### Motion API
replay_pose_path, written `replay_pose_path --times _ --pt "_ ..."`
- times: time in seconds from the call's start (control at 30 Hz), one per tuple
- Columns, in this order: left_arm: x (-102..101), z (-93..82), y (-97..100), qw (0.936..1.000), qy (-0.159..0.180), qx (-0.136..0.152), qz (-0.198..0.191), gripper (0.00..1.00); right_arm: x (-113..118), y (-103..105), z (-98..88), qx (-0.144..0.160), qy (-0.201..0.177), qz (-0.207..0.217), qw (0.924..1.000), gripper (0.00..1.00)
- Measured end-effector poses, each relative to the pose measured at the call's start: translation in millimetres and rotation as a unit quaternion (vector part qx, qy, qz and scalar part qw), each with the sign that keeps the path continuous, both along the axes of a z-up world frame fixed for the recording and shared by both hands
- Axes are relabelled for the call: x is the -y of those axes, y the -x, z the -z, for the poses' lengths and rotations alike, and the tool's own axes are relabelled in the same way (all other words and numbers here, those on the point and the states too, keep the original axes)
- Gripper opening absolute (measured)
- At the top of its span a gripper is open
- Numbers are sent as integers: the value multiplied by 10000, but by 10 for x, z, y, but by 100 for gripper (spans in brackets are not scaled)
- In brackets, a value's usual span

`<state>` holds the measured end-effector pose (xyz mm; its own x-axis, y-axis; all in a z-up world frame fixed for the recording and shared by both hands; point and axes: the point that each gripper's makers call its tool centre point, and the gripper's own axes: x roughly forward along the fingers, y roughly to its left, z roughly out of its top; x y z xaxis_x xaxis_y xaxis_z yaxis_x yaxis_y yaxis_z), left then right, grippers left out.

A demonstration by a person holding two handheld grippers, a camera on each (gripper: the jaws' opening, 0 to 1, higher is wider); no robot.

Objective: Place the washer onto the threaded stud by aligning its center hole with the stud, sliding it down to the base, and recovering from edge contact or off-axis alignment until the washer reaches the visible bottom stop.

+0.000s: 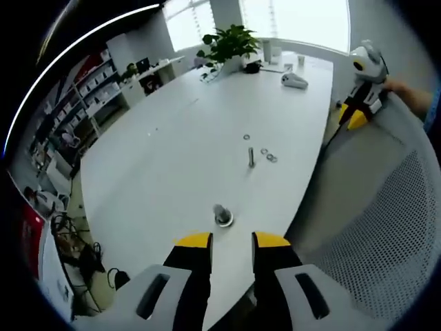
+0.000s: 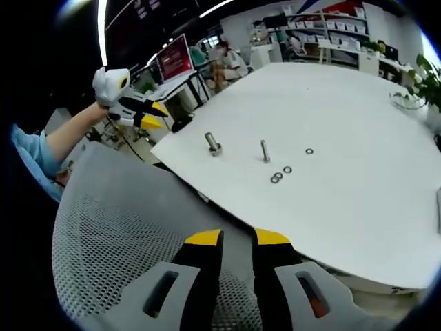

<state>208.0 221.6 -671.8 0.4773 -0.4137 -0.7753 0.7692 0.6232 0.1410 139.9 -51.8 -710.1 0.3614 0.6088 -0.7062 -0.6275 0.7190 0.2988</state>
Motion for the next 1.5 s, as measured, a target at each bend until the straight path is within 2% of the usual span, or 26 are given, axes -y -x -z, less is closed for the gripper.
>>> replay_pose_path --times 0.13,0.23,0.4,0.47,0.53,0.7,0.8,0.83,0.93,1.0,1.1,1.2,1.23,1.27,1.3,1.33,1.4,1.43,1.5 --pt "17 -106 70 9985 435 125 -312 20 2 1 -6 9 -33 32 10000 19" --pt "75 -181 114 9942 885 201 -579 20 4 1 -8 15 -41 63 10000 19" --pt "168 -203 213 9891 1236 233 -768 20 10 1 -12 19 -56 114 9999 19" --pt "238 -239 229 9825 1583 258 -943 20 10 -2 -13 28 -62 133 9999 19" --pt "288 -245 248 9787 1782 264 -988 20 15 -1 -8 11 -49 150 9999 20" --pt "275 -198 258 9691 2082 277 -1292 20 21 12 10 -54 -1 146 9999 20" --pt "295 -193 270 9609 2310 142 -1519 18 11 15 22 -77 68 38 9999 20" --pt "289 -190 268 9614 2281 151 -1533 17 2 25 26 -81 98 -40 9999 20" --pt "281 -226 268 9619 2211 418 -1556 16 2 45 46 -121 160 -126 9997 20" --pt "305 -248 297 9572 2356 377 -1638 14 9 40 52 -126 202 -113 9997 20" --pt "286 -235 285 9586 2277 455 -1650 13 22 26 50 -95 213 -55 9997 20" --pt "268 -169 233 9570 2284 382 -1745 13 13 24 35 -47 185 -127 9997 20" --pt "283 -160 237 9577 2252 392 -1749 13 8 15 23 3 189 -150 9997 20" --pt "212 -118 223 9644 1915 526 -1748 13 7 12 21 9 196 -148 9997 20" --pt "176 -122 215 9671 1736 661 -1740 11 3 20 24 -1 208 -204 9996 20" --pt "203 -168 203 9652 1851 759 -1687 9 -1 27 24 -5 210 -244 9995 21" --pt "213 -142 216 9615 2027 555 -1768 9 -23 34 -3 56 180 -370 9991 22" --pt "204 -114 218 9623 1998 506 -1776 9 -53 1 -61 209 39 -457 9987 23" --pt "175 -114 216 9624 1930 569 -1828 8 -71 -73 -158 383 -224 -402 9982 24"
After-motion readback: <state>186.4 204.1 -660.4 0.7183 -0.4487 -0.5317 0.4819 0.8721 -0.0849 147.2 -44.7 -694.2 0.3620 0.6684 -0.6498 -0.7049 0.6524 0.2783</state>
